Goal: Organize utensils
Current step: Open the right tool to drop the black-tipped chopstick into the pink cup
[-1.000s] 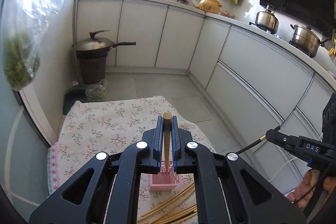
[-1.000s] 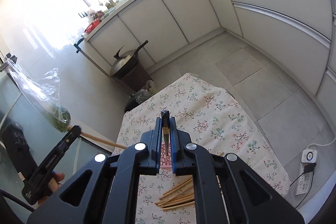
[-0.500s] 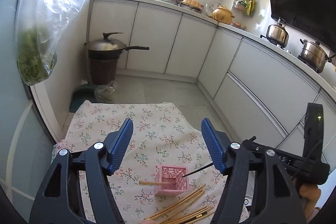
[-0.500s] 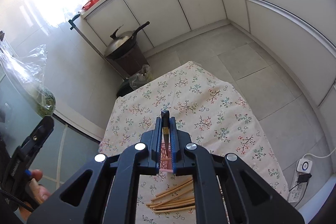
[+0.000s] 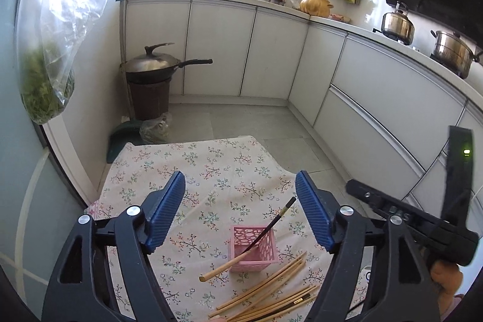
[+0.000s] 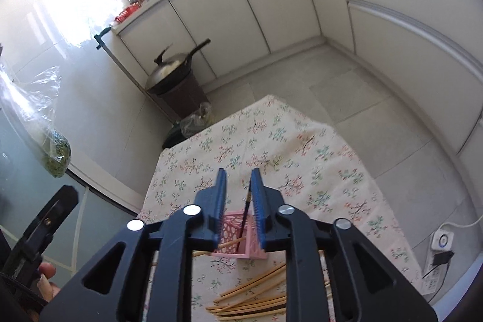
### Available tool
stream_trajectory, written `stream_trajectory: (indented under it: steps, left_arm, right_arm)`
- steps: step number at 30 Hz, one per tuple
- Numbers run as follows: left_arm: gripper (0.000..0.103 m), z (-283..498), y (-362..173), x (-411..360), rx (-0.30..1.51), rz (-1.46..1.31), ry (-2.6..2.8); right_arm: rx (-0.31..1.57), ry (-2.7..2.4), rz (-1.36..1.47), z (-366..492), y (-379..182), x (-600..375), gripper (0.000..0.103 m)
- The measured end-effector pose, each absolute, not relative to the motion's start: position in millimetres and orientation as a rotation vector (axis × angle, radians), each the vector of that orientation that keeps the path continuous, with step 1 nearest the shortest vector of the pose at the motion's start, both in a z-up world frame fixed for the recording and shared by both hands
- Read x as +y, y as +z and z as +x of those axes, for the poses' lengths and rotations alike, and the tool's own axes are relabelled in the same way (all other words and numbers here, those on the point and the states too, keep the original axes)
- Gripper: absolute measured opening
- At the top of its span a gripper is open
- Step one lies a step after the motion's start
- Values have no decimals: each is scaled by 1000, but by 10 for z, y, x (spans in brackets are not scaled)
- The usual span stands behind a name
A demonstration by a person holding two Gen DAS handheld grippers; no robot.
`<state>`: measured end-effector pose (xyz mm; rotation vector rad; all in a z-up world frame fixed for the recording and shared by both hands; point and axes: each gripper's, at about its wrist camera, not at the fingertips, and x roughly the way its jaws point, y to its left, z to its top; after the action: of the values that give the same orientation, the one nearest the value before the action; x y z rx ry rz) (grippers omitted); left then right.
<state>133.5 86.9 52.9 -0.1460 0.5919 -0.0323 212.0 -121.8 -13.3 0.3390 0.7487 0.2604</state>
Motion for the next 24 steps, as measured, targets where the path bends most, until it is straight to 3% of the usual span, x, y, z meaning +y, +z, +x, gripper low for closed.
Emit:
stream_trajectory:
  steps: [2, 9, 13, 19, 24]
  left_arm:
    - [77, 1292, 542, 795, 581, -129, -29]
    - [86, 1169, 499, 593, 569, -90, -7]
    - [91, 1107, 414, 495, 582, -74, -2]
    - [95, 984, 281, 428, 600, -69, 12]
    - [96, 910, 245, 368, 607, -49, 6]
  right_arm:
    - [711, 247, 314, 2001, -61, -1261, 36]
    - [642, 216, 248, 1664, 29, -1405, 39]
    - [639, 195, 225, 1517, -31, -1463, 51]
    - [642, 153, 206, 1377, -115, -1567, 57]
    - [640, 127, 208, 1252, -181, -1662, 69]
